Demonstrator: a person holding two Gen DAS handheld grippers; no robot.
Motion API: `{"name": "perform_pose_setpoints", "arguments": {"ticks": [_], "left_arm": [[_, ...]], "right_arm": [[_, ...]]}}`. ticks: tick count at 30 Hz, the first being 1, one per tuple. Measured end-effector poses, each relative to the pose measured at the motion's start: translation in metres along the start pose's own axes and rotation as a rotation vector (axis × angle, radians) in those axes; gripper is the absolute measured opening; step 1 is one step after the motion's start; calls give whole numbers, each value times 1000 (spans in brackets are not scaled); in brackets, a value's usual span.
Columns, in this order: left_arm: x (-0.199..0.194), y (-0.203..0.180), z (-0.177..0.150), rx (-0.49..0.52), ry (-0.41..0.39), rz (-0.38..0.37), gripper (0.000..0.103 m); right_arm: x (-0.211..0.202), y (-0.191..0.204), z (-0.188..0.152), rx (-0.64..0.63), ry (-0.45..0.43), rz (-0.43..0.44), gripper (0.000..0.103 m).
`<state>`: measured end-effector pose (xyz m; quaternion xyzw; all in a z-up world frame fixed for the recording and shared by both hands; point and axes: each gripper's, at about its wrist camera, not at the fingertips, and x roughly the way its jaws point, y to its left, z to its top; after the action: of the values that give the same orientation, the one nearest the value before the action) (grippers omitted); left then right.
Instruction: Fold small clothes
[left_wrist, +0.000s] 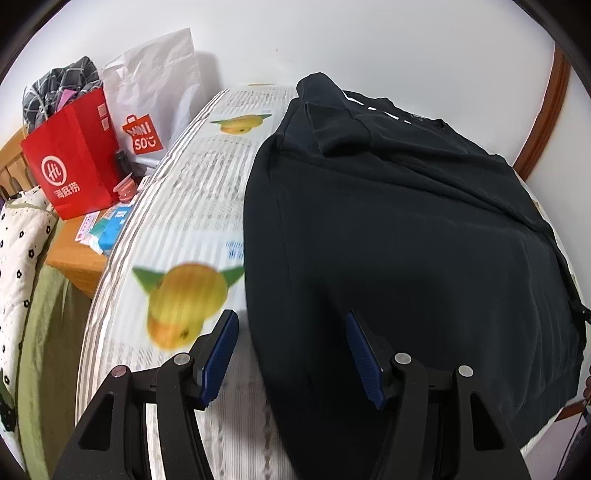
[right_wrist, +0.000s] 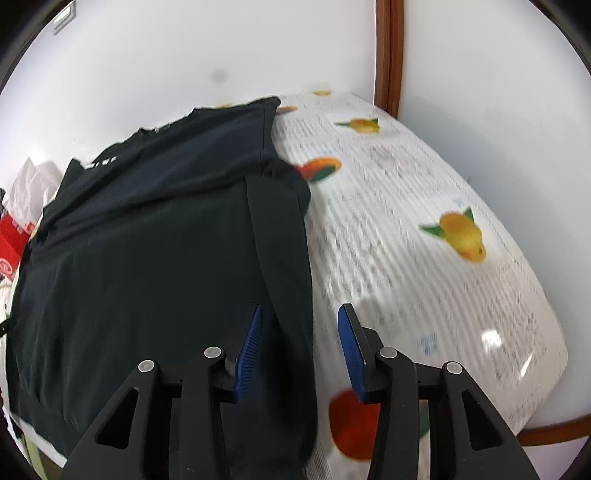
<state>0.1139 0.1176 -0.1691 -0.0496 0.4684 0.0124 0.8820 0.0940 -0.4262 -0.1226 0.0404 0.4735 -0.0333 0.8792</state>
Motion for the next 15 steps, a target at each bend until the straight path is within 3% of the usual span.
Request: {"name": "perform_pose_setpoints", "arguments": {"ticks": [10, 15], "left_arm": [[-8, -8, -22, 52, -14, 23, 56], [-6, -7, -22, 38, -58, 31, 46]], "right_arm": [[-1, 2, -31, -21, -9, 29, 42], [2, 12, -30, -44, -26, 36, 42]]}}
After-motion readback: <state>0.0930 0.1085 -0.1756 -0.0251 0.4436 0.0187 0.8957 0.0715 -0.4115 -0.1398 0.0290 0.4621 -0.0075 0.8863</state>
